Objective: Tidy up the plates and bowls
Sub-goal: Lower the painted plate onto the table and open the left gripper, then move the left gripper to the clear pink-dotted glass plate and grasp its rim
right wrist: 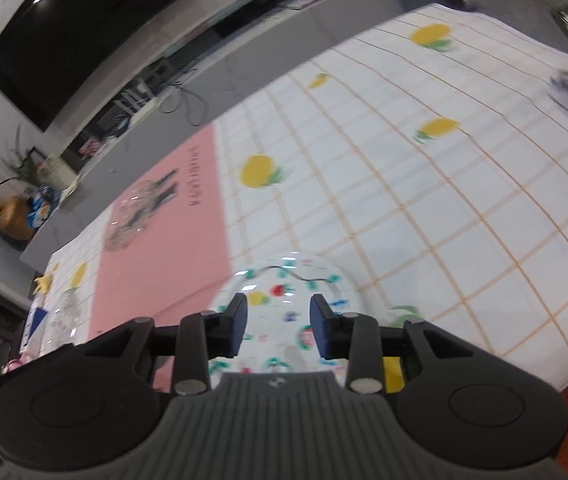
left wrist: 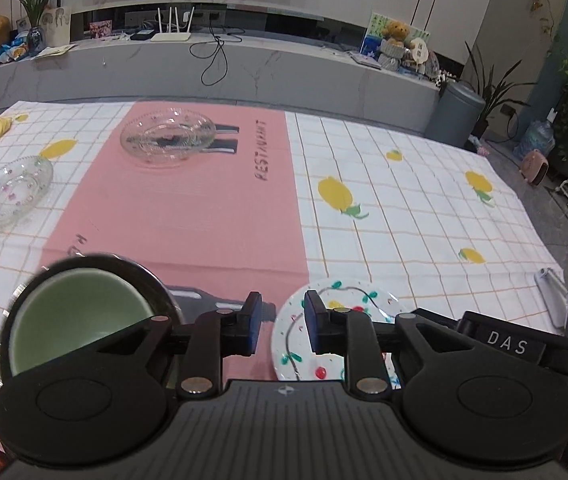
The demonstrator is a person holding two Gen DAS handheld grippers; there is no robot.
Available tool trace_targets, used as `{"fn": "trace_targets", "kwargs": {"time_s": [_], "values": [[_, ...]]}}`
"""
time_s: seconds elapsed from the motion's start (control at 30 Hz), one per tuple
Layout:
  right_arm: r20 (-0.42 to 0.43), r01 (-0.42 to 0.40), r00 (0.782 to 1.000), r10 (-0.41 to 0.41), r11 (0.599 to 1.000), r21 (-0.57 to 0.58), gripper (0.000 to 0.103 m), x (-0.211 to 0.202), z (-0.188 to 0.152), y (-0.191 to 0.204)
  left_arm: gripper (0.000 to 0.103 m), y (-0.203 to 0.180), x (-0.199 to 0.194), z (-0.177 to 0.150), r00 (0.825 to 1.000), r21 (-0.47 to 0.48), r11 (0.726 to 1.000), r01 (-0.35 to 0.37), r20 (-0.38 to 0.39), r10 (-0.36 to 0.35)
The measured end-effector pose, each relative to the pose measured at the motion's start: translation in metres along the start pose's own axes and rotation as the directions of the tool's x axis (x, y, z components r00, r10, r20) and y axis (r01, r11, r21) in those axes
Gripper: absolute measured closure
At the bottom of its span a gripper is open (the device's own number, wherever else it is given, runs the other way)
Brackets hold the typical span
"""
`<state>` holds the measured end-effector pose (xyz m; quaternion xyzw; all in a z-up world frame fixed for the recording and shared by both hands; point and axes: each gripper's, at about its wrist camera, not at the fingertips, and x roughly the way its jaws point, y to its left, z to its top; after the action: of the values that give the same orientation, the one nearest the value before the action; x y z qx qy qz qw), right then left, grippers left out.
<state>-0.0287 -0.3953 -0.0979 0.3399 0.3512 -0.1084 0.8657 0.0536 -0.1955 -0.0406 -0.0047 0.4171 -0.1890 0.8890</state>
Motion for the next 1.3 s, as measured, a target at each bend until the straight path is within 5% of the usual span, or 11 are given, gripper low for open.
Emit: {"fn": "trace_targets", "kwargs": {"time_s": [0.47, 0.63, 0.9, 1.3], "values": [[-0.038, -0.055, 0.998, 0.048, 0.980, -0.190, 0.060, 0.013, 0.012, 0.091, 0.076, 0.083, -0.026, 0.046, 0.998, -0.062, 0.998, -0.004, 0.060, 0.008], [-0.068, -0.067, 0.996, 0.052, 0.969, -0.239, 0.057, 0.032, 0.025, 0.119, 0.074, 0.108, -0.021, 0.067, 0.998, -0.053, 0.998, 0.045, 0.055, -0.042], [-0.100, -0.047, 0.995, 0.013, 0.940, -0.337, 0.055, 0.077, 0.046, 0.156, 0.069, 0.138, 0.007, 0.101, 0.996, -0.008, 0.996, 0.084, 0.038, -0.083], [-0.147, -0.048, 0.989, 0.005, 0.955, -0.293, 0.055, 0.171, 0.083, 0.168, 0.067, 0.190, 0.091, 0.141, 0.986, -0.090, 0.982, 0.164, 0.002, -0.164]]}}
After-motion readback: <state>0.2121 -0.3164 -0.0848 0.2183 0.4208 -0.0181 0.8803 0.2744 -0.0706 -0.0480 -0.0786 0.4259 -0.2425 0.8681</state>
